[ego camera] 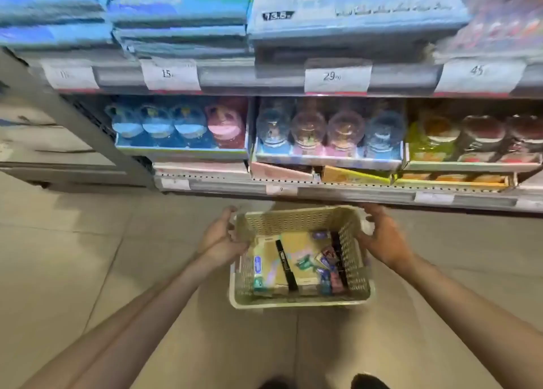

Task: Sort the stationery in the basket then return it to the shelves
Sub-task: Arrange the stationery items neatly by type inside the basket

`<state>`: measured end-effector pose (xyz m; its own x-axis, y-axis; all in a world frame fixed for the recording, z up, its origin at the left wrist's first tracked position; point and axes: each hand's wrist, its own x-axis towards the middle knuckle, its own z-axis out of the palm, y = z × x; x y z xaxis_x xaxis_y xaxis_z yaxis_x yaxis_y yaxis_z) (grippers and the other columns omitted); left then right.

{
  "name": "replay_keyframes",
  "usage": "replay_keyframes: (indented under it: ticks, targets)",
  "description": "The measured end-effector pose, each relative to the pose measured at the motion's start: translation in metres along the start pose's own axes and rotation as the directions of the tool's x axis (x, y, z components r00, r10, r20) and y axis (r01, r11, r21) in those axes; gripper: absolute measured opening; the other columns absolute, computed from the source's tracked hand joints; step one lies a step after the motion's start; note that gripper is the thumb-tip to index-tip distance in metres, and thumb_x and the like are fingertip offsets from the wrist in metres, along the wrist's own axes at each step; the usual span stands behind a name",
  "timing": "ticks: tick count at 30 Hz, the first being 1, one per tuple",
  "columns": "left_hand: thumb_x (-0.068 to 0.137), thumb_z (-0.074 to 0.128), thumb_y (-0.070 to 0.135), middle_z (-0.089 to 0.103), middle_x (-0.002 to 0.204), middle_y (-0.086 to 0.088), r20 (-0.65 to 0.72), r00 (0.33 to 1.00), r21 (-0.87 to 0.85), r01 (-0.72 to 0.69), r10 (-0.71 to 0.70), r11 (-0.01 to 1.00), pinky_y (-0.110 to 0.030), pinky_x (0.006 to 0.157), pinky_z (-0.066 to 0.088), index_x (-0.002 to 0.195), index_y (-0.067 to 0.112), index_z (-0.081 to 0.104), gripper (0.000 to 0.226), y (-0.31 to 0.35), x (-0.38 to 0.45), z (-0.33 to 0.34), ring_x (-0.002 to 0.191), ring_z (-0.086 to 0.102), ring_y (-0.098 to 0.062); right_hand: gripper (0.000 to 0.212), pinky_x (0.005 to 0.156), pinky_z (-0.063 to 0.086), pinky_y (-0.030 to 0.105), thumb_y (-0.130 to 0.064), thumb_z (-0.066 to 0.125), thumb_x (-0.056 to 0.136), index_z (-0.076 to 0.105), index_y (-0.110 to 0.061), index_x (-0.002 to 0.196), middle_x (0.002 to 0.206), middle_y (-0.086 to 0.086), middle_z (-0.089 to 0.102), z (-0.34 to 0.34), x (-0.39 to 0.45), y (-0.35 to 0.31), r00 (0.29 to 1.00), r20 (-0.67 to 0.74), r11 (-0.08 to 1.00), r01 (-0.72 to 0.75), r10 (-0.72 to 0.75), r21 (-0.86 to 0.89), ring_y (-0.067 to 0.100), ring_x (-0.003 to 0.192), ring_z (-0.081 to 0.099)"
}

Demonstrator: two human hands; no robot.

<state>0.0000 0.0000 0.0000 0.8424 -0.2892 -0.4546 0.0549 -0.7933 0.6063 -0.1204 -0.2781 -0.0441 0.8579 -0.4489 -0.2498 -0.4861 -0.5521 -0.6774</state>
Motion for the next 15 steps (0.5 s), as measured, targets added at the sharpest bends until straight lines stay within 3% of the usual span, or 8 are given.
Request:
replay_keyframes:
  ticks: [3, 5, 7, 9, 11, 13, 15]
  targets:
    - [0.07, 0.075, 0.008, 0.051, 0.101, -0.008, -0.038, 0.999, 0.079, -0.032, 0.035, 0.996, -0.019, 0.069, 0.038, 0.14, 0.017, 0.032, 0.083, -0.021, 0.019, 0.022, 0.092, 0.053, -0.023, 0.065, 0.084, 0.043, 0.031, -0.014, 0.069, 0.08, 0.041, -0.018, 0.138, 0.128, 0.014, 0.047, 0.021, 0.013, 0.022, 1.0, -0.015, 0.997, 0.019, -0.021, -0.078, 0.03, 0.112, 0.054]
    - [0.069, 0.075, 0.004, 0.049, 0.097, -0.007, -0.04, 0.999, 0.088, -0.027, 0.031, 0.996, -0.021, 0.068, 0.037, 0.141, 0.017, 0.028, 0.087, -0.037, 0.035, 0.037, 0.089, 0.053, -0.025, 0.076, 0.093, 0.043, 0.033, -0.012, 0.071, 0.078, 0.033, -0.018, 0.143, 0.134, 0.016, 0.044, 0.035, 0.024, 0.037, 1.0, 0.024, 0.994, -0.003, 0.006, -0.106, 0.032, 0.117, 0.051]
    - [0.068, 0.071, -0.002, 0.058, 0.106, -0.011, -0.03, 1.0, 0.064, 0.004, -0.002, 0.998, -0.028, 0.069, 0.047, 0.143, 0.019, 0.023, 0.091, -0.052, 0.048, 0.051, 0.09, 0.058, -0.027, 0.084, 0.098, 0.042, 0.036, -0.01, 0.073, 0.075, 0.027, -0.016, 0.146, 0.136, 0.018, 0.045, 0.049, 0.034, 0.054, 0.999, 0.042, 0.992, -0.019, 0.025, -0.123, 0.034, 0.121, 0.05]
    - [0.071, 0.064, -0.006, 0.06, 0.11, -0.013, -0.027, 0.999, 0.073, 0.027, -0.025, 0.997, -0.033, 0.061, 0.051, 0.145, 0.025, 0.017, 0.093, -0.062, 0.058, 0.062, 0.089, 0.061, -0.031, 0.088, 0.102, 0.042, 0.04, -0.01, 0.072, 0.075, 0.022, -0.017, 0.148, 0.138, 0.017, 0.047, 0.057, 0.04, 0.063, 0.998, 0.045, 0.994, -0.027, 0.032, -0.107, 0.035, 0.123, 0.049]
    - [0.073, 0.058, -0.008, 0.058, 0.105, -0.01, -0.015, 0.999, 0.109, 0.048, -0.046, 0.993, -0.028, 0.047, 0.045, 0.147, 0.031, 0.009, 0.096, -0.072, 0.067, 0.07, 0.083, 0.063, -0.034, 0.088, 0.098, 0.045, 0.046, -0.01, 0.068, 0.078, 0.017, -0.021, 0.149, 0.136, 0.017, 0.05, 0.063, 0.042, 0.07, 0.998, 0.044, 0.997, -0.031, 0.035, -0.076, 0.036, 0.119, 0.053]
    - [0.073, 0.056, -0.01, 0.06, 0.109, -0.012, -0.034, 0.998, 0.114, 0.05, -0.047, 0.992, -0.027, 0.045, 0.044, 0.148, 0.033, 0.005, 0.1, -0.079, 0.074, 0.074, 0.077, 0.063, -0.033, 0.086, 0.091, 0.049, 0.048, -0.009, 0.066, 0.079, 0.017, -0.023, 0.149, 0.131, 0.017, 0.055, 0.066, 0.042, 0.074, 0.999, 0.036, 0.999, 0.005, -0.003, -0.048, 0.037, 0.114, 0.057]
    - [0.072, 0.056, -0.012, 0.06, 0.114, -0.014, -0.06, 0.997, 0.08, 0.047, -0.042, 0.996, -0.034, 0.047, 0.053, 0.147, 0.036, 0.008, 0.101, -0.085, 0.08, 0.075, 0.077, 0.064, -0.032, 0.083, 0.088, 0.051, 0.044, -0.008, 0.065, 0.08, 0.019, -0.019, 0.148, 0.127, 0.018, 0.058, 0.065, 0.042, 0.076, 0.999, 0.02, 0.997, 0.046, -0.045, -0.054, 0.037, 0.11, 0.059]
